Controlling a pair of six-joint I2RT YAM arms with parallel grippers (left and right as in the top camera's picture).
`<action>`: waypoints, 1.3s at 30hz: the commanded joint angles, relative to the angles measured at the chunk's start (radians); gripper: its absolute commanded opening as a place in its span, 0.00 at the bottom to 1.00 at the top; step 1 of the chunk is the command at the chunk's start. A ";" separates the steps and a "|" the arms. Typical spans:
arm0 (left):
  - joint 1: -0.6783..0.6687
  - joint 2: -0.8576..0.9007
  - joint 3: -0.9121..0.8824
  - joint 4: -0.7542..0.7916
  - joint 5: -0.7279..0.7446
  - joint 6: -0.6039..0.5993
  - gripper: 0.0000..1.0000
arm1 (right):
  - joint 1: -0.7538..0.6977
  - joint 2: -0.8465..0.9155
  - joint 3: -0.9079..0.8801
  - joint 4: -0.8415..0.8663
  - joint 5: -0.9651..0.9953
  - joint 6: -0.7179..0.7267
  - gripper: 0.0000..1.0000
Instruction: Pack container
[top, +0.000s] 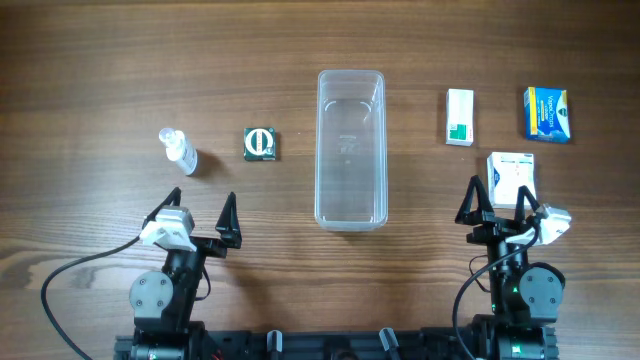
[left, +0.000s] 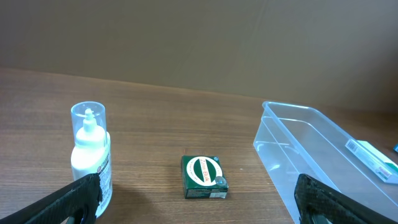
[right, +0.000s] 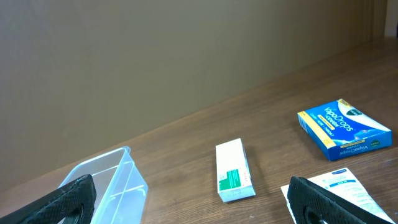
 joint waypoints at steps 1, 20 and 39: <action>0.003 0.002 -0.006 -0.003 -0.009 0.023 1.00 | 0.006 -0.005 -0.011 0.008 -0.016 0.001 1.00; 0.003 0.002 -0.006 -0.003 -0.009 0.023 1.00 | 0.006 0.012 -0.005 0.095 -0.445 0.534 1.00; 0.003 0.002 -0.006 -0.003 -0.009 0.023 1.00 | 0.004 1.507 1.597 -1.043 -0.081 -0.384 1.00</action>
